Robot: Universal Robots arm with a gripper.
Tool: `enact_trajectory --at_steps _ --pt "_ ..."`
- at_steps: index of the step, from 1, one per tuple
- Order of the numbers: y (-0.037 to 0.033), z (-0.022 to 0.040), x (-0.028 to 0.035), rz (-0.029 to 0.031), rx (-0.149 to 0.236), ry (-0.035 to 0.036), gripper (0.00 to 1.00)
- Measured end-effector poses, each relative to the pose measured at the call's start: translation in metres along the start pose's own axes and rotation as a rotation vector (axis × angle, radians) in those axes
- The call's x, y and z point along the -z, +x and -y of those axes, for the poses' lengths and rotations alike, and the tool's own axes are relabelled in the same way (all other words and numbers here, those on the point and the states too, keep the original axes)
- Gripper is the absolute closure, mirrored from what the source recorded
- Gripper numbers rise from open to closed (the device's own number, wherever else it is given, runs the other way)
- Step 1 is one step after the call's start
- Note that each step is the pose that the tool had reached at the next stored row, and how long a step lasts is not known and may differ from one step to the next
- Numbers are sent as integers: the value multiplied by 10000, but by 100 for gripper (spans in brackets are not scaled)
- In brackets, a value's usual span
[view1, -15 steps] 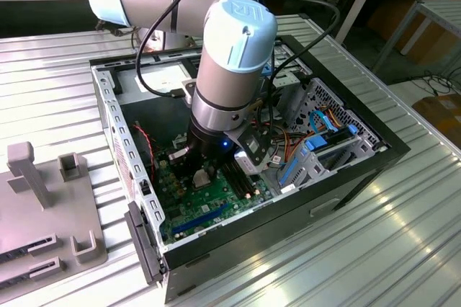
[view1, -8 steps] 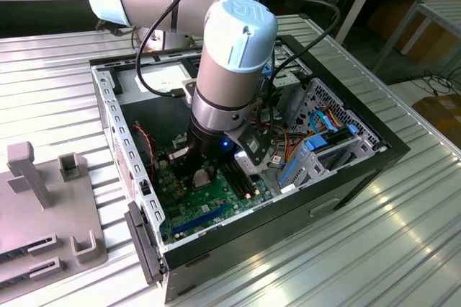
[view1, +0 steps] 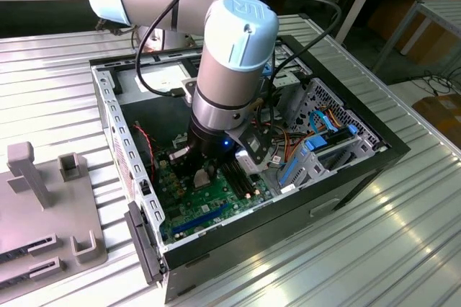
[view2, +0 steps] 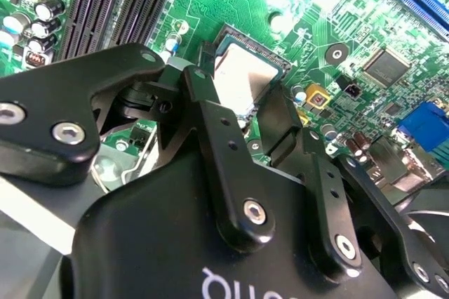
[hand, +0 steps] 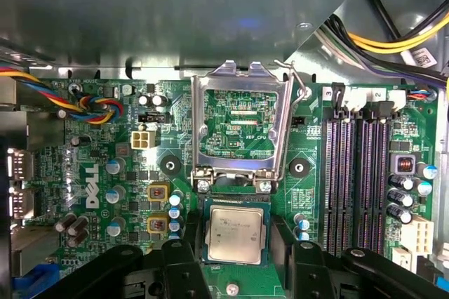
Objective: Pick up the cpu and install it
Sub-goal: 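Place the cpu into insertion slot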
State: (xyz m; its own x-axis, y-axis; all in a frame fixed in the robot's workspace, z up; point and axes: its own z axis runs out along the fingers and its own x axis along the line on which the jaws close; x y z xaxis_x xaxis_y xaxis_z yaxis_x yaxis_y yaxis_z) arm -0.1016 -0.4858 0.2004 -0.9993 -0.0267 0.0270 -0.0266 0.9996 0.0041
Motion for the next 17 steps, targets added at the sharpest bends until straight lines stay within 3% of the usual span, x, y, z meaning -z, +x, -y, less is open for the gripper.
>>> enact_trajectory --at_steps 8,17 --pt "0 19 -1 0 255 1 49" --pt "-9 20 -1 0 178 -10 49"
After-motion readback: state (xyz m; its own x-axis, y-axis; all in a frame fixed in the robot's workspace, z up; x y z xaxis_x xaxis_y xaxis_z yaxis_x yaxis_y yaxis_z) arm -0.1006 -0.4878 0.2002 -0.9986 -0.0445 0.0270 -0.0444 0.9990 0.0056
